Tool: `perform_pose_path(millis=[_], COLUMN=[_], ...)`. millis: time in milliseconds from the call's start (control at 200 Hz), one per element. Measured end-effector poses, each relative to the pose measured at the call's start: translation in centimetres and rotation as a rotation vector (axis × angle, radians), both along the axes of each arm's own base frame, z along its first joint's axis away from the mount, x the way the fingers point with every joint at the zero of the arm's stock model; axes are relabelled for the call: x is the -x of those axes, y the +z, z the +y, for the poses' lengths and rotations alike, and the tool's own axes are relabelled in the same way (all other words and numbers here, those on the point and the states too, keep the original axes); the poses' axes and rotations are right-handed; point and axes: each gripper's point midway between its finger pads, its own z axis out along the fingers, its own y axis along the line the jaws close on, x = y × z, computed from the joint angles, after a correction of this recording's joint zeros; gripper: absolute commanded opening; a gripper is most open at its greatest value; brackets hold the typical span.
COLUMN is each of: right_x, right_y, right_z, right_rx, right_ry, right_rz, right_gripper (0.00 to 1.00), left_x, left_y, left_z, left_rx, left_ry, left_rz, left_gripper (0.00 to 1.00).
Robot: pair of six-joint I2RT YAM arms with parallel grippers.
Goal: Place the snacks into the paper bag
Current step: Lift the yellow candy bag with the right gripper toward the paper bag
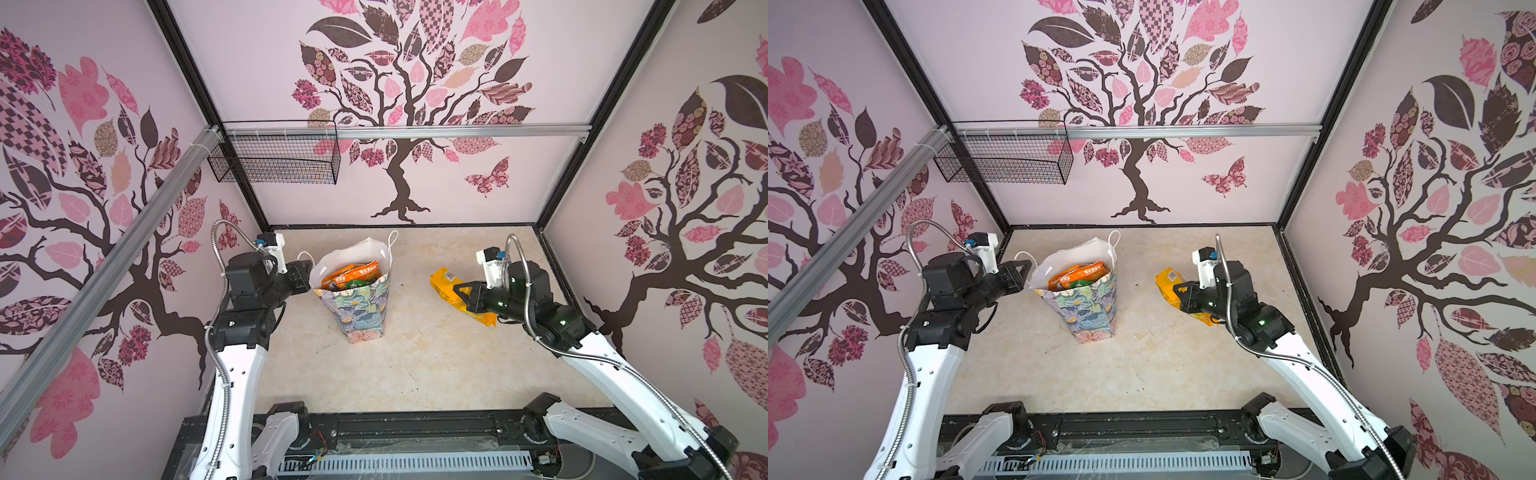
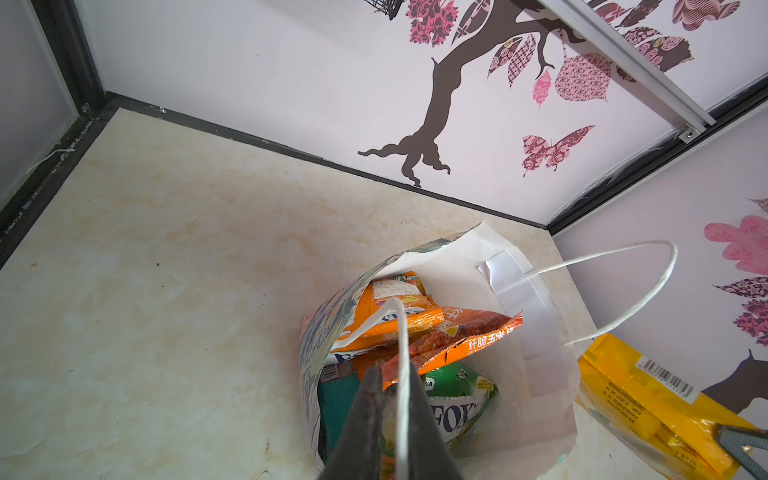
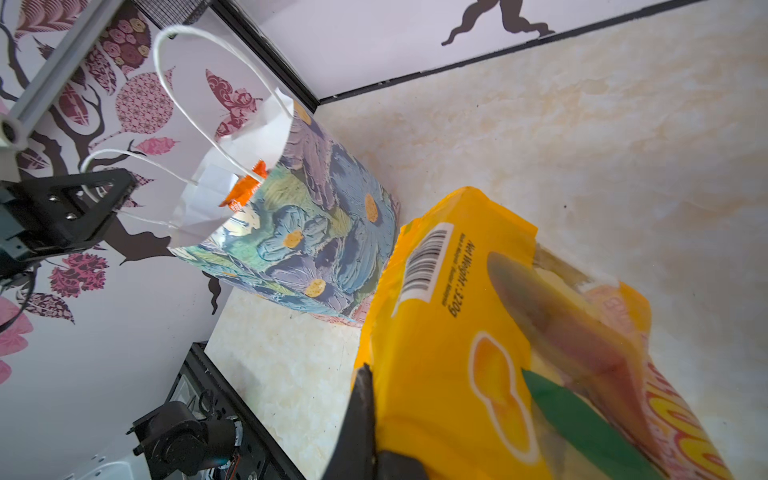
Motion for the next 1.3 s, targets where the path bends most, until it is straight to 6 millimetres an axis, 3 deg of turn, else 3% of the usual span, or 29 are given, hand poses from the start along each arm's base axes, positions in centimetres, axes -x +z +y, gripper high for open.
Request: perform_pose_path(millis=[440, 740, 1005, 1175, 1300], right_x=[0.8, 4.3, 2.8, 1.3, 0.4], right_y=[13.4, 20.1, 22.2, 21.6, 20.2], right_z=[4.6, 13.9, 20.1, 22.8, 23.8], right_rx=[-0.081, -0.075, -0.068, -0.046, -0.011], right_ry=[0.124, 0.306, 0.370, 0.381, 0.375], right_rz=[-0.223, -0.372, -0.410, -0.418, -0.413], right_gripper=[0.00, 0.00, 0.00, 0.00, 0.00], left_x=[0.0, 0.0, 0.1, 0.3, 0.5], left_y=[0.3, 0.5, 0.9, 1.1, 1.1], left_z=[-0.5, -0.8, -0.9, -0.9, -0.9], left_rx=[0.013, 0.019, 0.027, 0.028, 0.033], left_ry=[-0.027, -0.043, -0.048, -0.047, -0.045], left_rz=[-0.018, -0.030, -0.047, -0.056, -0.060], left_gripper=[0.13, 0.13, 0.13, 0.13, 0.13])
